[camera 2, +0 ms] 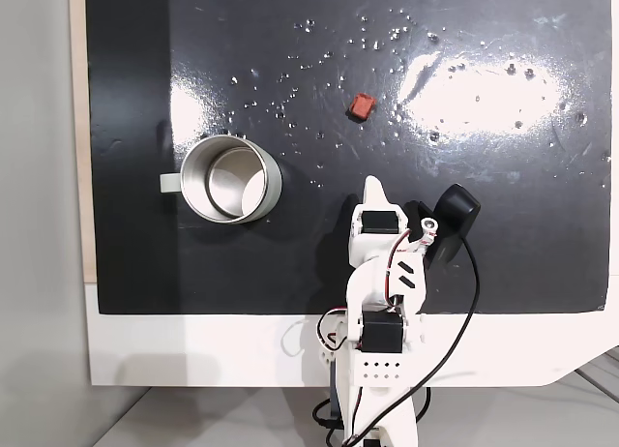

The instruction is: Grasp a cube and put it in the cup.

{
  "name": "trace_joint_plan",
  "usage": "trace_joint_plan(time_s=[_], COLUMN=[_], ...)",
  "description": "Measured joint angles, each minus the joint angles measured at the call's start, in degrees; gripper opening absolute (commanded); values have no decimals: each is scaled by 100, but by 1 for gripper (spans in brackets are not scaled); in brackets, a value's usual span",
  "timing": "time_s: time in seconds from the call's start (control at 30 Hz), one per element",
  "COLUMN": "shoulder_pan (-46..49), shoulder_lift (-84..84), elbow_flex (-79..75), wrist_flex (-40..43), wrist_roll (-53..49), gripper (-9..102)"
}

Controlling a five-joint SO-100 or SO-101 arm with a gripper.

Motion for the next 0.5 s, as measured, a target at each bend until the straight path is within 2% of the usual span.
trace_joint_plan(time_s=[0.23, 0.5], shoulder_pan=[-149, -229], shoulder_lift=[-185, -1854], elbow_flex=[-554, -2188], wrist_flex=[0, 0], wrist_roll=[44, 404], gripper=[0, 0])
